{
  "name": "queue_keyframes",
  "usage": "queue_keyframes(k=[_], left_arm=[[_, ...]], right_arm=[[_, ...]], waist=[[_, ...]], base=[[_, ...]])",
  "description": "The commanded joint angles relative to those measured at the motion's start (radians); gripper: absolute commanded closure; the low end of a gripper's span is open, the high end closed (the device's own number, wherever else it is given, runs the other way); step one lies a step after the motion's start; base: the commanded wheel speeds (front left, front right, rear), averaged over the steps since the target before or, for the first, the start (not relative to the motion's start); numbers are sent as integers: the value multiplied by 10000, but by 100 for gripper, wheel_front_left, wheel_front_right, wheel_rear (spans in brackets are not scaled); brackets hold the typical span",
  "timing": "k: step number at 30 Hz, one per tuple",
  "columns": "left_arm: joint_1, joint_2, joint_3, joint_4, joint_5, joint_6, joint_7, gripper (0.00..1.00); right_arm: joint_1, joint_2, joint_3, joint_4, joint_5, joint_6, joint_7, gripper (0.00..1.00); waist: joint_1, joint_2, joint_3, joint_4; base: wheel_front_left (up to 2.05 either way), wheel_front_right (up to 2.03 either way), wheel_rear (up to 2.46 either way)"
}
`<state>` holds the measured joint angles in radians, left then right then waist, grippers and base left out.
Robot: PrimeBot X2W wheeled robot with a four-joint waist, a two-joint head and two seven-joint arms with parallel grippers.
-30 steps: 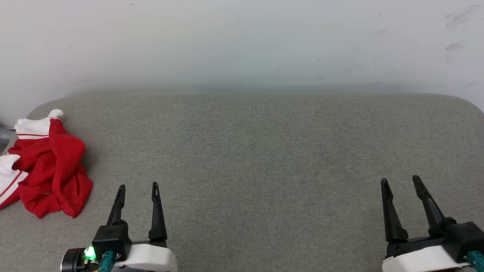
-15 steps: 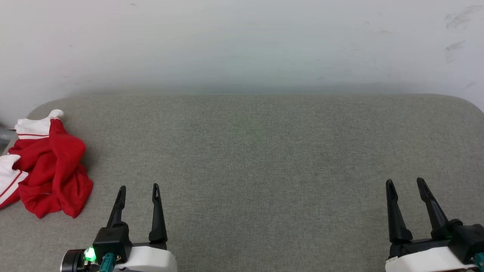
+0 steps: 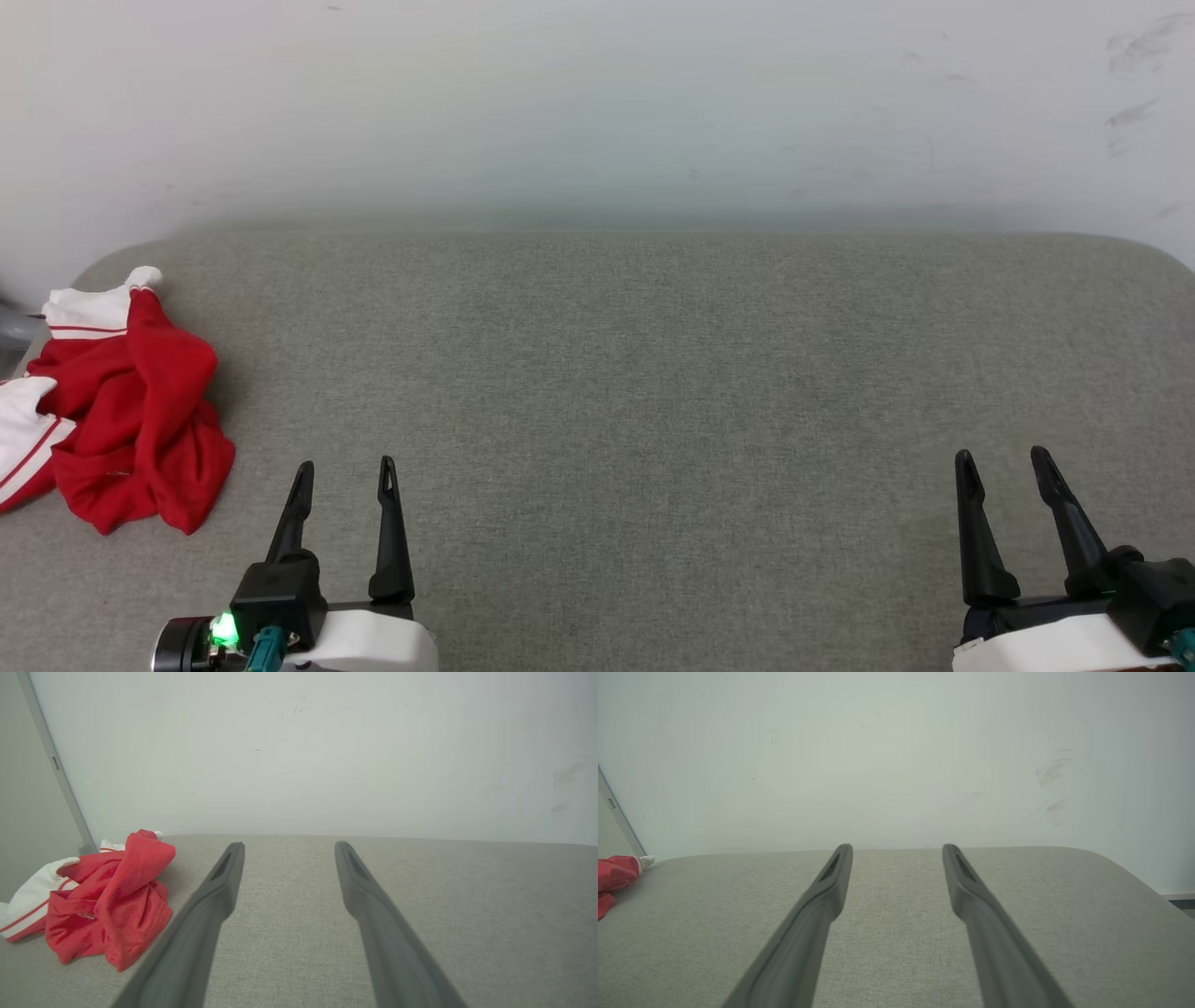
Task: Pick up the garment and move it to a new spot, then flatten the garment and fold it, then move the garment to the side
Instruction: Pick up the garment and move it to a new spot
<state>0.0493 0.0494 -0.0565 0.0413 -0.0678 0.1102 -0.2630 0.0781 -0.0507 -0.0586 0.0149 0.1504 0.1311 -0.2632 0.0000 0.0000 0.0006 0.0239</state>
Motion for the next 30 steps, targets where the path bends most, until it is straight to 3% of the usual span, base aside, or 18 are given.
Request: queue_keyframes(k=[1,9,30], left_arm=[[24,17,17,21,-40,-13,-28,0],[-67,15,144,23,-59,-37,-28,0],[58,13,698,95,-381,-82,-28,0]], right_arm=[[65,9,-9,-2,21,-7,-25,0],[118,9,41,-25,-59,-7,-25,0],[207,9,184,-113,-185,-7,-25,0]], waist=[[0,0,5,43],[0,0,40,658],[0,0,54,3692]], base=[[0,0,0],[0,0,0],[0,0,0]])
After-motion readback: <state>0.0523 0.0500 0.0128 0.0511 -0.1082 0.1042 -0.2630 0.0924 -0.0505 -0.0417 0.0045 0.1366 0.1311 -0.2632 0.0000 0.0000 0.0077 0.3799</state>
